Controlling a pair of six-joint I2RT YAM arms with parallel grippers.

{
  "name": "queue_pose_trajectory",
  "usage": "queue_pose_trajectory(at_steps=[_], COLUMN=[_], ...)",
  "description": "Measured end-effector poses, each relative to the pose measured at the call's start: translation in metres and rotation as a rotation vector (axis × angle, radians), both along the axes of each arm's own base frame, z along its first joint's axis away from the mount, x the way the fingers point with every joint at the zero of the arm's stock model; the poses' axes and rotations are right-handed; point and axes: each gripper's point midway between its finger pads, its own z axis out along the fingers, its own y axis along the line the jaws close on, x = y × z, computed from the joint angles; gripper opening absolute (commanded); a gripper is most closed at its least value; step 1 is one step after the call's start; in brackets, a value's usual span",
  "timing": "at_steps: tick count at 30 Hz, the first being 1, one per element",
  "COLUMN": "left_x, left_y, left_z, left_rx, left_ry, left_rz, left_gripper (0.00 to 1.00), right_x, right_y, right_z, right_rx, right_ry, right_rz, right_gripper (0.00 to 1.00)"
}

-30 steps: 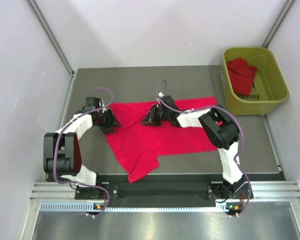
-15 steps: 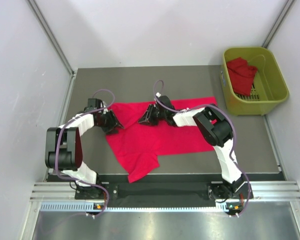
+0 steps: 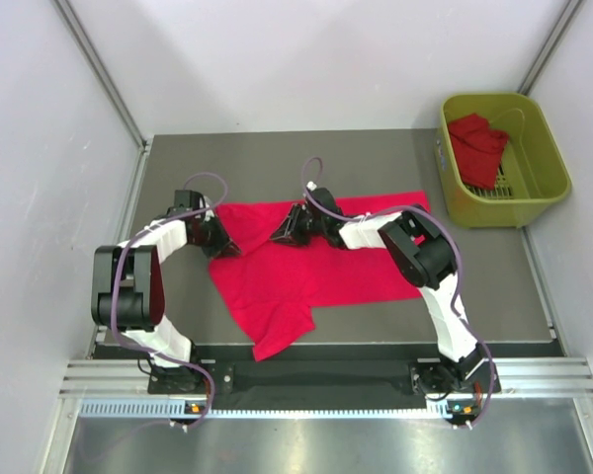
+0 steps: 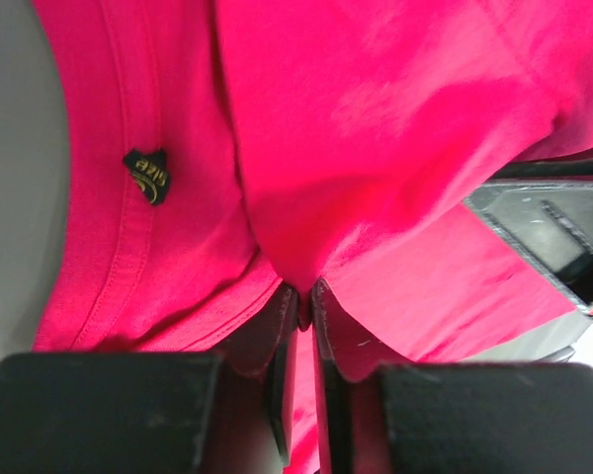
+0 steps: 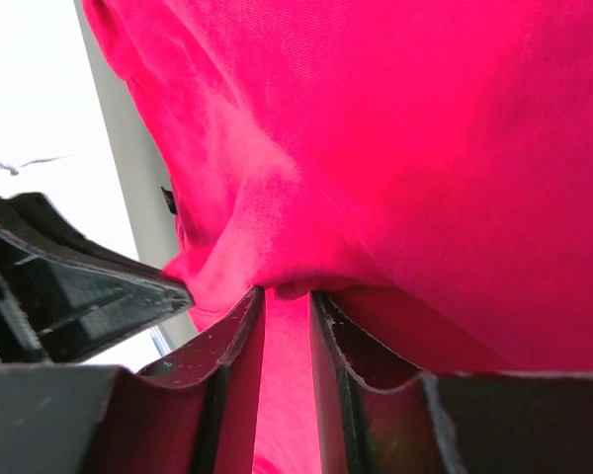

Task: Fold and stack the t-shirts
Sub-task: Fold the tshirt

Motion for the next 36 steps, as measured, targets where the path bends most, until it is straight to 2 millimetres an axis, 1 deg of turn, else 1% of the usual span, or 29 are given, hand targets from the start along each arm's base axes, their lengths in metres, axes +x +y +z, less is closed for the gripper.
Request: queue_pose_trajectory(at_steps=[6, 9, 10, 12, 13, 15, 18, 20, 27, 33, 36], left_x=[0.020, 0.032, 0.034, 0.036, 0.036, 0.034, 0.032, 0.030, 0.019, 0.012, 0.009], left_y=[0.004, 0.005, 0.005, 0.006, 0.006, 0.006, 0.007, 0.008, 0.011, 0.009, 0.008], left_z=[0.013, 0.015, 0.014, 0.012, 0.010, 0.009, 0.009, 0.010, 0.007, 0.007, 0.010], left_rx=[0.020, 0.027, 0.029, 0.031, 0.033, 0.035, 0.042, 0.047, 0.056, 0.043, 0.032], left_ry=[-0.045, -0.059, -0.058, -0.050, -0.046, -0.036, -0.023, -0.004, 0.055, 0.092, 0.094], left_rz=[0.010, 0.014, 0.015, 0.016, 0.017, 0.019, 0.023, 0.025, 0.040, 0.052, 0.059], left_gripper=[0.11, 0.10, 0.09, 0.06, 0.05, 0.00, 0.00, 0.00, 0.00, 0.00, 0.00], right_x=[0.004, 0.008, 0.009, 0.009, 0.008, 0.008, 0.006, 0.001, -0.020, -0.034, -0.039], right_y=[0.003, 0.007, 0.007, 0.007, 0.006, 0.006, 0.005, 0.003, -0.007, -0.015, -0.019], right_z=[0.000, -0.001, -0.002, -0.004, -0.005, -0.007, -0.006, -0.007, 0.005, 0.012, 0.012], right_rx=[0.004, 0.006, 0.003, 0.000, -0.002, -0.006, -0.010, -0.029, -0.066, -0.078, -0.078], right_ry=[-0.003, -0.007, -0.006, -0.003, 0.001, 0.005, 0.007, 0.015, 0.067, 0.089, 0.095], right_rz=[-0.004, -0.005, -0.006, -0.006, -0.006, -0.005, 0.001, 0.021, 0.172, 0.295, 0.331], right_gripper=[0.26, 0.19, 0.12, 0.02, 0.00, 0.00, 0.00, 0.00, 0.00, 0.00, 0.00])
